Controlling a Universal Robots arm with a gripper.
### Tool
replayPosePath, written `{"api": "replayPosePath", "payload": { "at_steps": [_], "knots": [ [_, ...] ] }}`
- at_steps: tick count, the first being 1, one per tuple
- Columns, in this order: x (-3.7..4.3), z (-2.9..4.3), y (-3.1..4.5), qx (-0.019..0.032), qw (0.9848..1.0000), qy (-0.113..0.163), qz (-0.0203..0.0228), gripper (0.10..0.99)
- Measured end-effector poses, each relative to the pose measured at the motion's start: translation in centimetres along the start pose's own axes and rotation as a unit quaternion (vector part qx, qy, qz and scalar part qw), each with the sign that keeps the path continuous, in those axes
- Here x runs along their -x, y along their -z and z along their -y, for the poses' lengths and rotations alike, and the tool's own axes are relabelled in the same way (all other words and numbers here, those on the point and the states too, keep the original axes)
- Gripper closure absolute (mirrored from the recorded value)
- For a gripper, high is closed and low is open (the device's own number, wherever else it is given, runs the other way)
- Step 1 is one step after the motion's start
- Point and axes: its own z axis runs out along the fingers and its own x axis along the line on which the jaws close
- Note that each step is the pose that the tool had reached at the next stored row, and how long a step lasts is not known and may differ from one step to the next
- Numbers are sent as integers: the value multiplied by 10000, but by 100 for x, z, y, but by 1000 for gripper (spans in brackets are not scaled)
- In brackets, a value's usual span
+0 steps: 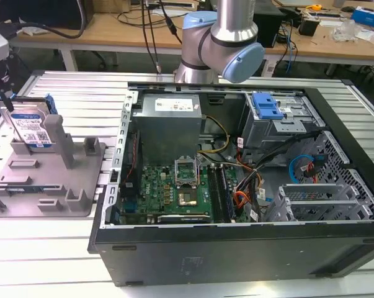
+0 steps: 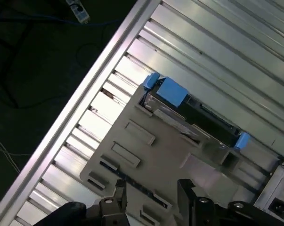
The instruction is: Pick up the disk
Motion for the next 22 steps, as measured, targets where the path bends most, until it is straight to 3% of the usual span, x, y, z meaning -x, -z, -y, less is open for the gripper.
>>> {"api": "replayPosePath", "payload": {
  "at_steps": [3,4,8,10,11,12,13,15,17,18,21,22],
  "knots": [
    [1,2,-4,-9,9985,542,-27,486],
    [1,1,-6,-13,9969,790,-33,486],
    [1,1,-10,-15,9925,1223,-46,486],
    [1,1,-16,-17,9885,1509,-59,486],
    [1,2,-21,-17,9849,1730,-67,486],
    [1,2,-24,-17,9831,1829,-71,486],
    [1,2,-29,-18,9786,2056,-80,486],
    [1,2,-35,-19,9744,2245,-87,486],
    [1,3,-40,-20,9692,2462,-96,486],
    [1,3,-44,-21,9652,2614,-103,486],
    [1,3,-64,-29,9472,3202,-134,486],
    [1,4,-69,-32,9420,3352,-143,486]
  ]
}}
